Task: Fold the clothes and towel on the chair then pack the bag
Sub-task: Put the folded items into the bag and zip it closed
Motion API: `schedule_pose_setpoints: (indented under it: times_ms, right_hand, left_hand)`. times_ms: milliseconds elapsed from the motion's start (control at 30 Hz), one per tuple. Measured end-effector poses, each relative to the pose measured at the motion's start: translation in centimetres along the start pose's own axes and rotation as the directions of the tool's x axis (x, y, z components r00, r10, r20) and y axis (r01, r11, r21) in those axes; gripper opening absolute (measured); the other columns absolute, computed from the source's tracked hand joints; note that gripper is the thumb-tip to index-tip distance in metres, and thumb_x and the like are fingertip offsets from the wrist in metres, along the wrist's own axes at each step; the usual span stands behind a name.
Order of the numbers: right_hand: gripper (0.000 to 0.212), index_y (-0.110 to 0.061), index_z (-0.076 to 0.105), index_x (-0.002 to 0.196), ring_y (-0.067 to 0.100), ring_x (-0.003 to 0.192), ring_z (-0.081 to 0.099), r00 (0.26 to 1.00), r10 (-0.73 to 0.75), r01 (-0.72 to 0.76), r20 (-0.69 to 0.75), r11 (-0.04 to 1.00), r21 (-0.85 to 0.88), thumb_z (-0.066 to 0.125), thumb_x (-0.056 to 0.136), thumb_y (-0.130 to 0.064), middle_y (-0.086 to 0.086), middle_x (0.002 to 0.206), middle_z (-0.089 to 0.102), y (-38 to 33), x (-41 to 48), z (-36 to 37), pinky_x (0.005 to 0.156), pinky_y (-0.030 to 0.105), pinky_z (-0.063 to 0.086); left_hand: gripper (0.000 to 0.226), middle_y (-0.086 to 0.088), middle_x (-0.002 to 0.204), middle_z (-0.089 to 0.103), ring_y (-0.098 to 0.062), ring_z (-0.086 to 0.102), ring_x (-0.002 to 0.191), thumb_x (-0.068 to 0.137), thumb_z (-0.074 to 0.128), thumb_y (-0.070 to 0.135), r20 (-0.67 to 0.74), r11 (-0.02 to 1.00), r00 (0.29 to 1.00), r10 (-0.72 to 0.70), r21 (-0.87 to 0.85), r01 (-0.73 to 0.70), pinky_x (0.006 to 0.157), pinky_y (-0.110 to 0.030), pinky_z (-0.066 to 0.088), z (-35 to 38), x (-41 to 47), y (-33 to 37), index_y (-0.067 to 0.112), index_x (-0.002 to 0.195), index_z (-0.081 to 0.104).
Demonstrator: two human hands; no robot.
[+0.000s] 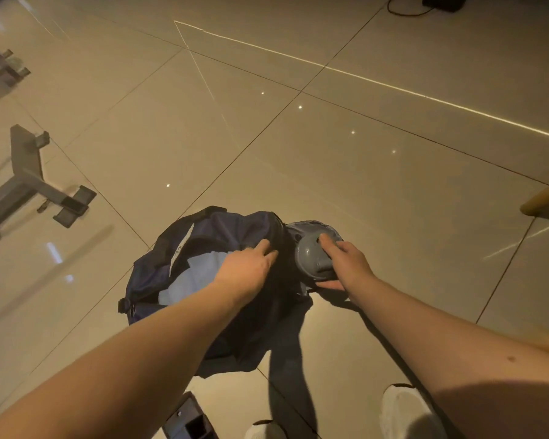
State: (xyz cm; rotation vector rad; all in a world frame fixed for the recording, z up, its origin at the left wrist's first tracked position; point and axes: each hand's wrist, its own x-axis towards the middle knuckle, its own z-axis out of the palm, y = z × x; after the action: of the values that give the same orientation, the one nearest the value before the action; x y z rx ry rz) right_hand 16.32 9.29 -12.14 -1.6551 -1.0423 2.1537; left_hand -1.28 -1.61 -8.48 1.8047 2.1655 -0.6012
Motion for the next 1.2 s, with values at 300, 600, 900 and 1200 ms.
schedule_pose_setpoints:
  times_ms: [300, 600, 900, 1200]
  right_hand:
    - [0.059, -0.013, 0.048, 0.131, 0.027, 0.110, 0.059, 1.000, 0.019, -0.016, 0.012, 0.973, -0.229, 0.070, 0.089, -0.047, 0.009, 0.132, 0.052, 2.3, 0.7, 4.7, 0.079, 0.041, 0.063]
    - [0.058, -0.015, 0.053, 0.134, 0.021, 0.101, 0.059, 0.999, -0.034, 0.038, 0.022, 0.972, -0.230, 0.073, 0.089, -0.044, 0.008, 0.134, 0.053, 1.8, 0.4, 4.7, 0.072, 0.036, 0.064]
    - [0.046, -0.013, 0.051, 0.116, 0.023, 0.098, 0.063, 0.992, -0.067, 0.102, 0.110, 0.932, -0.347, 0.073, 0.090, -0.043, 0.007, 0.114, 0.053, 2.3, 0.4, 5.5, 0.073, 0.038, 0.064]
    - [0.049, -0.037, 0.048, 0.132, 0.021, 0.091, 0.065, 0.963, -0.211, 0.269, 0.166, 0.730, -0.628, 0.056, 0.089, -0.060, -0.004, 0.098, 0.068, 5.1, 0.4, 5.6, 0.082, 0.042, 0.055]
  left_hand:
    - [0.029, -0.012, 0.132, 0.041, -0.029, 0.058, 0.093, 0.106, 0.044, 0.020, 0.034, 0.991, 0.995, -0.094, 0.098, 0.091, 0.067, -0.039, 0.035, -1.0, -0.5, -0.5, 0.012, 0.129, 0.059]
    - [0.014, 0.000, 0.107, 0.056, -0.019, 0.063, 0.074, 0.099, 0.066, 0.026, -0.353, 0.956, 0.935, -0.027, -0.283, -0.079, 0.051, -0.023, 0.030, 0.9, -2.1, -2.0, 0.022, 0.111, 0.073]
    - [0.015, 0.002, 0.112, 0.062, -0.016, 0.066, 0.083, 0.097, 0.067, 0.022, -0.488, 0.879, 0.866, -0.113, -0.455, -0.142, 0.057, -0.025, 0.053, 2.9, -3.0, -1.3, 0.026, 0.109, 0.074]
    - [0.014, 0.003, 0.119, 0.059, -0.012, 0.062, 0.090, 0.099, 0.065, 0.025, -0.465, 0.845, 0.861, -0.207, -0.529, -0.082, 0.064, -0.017, 0.042, 3.8, -2.4, -0.6, 0.027, 0.111, 0.073]
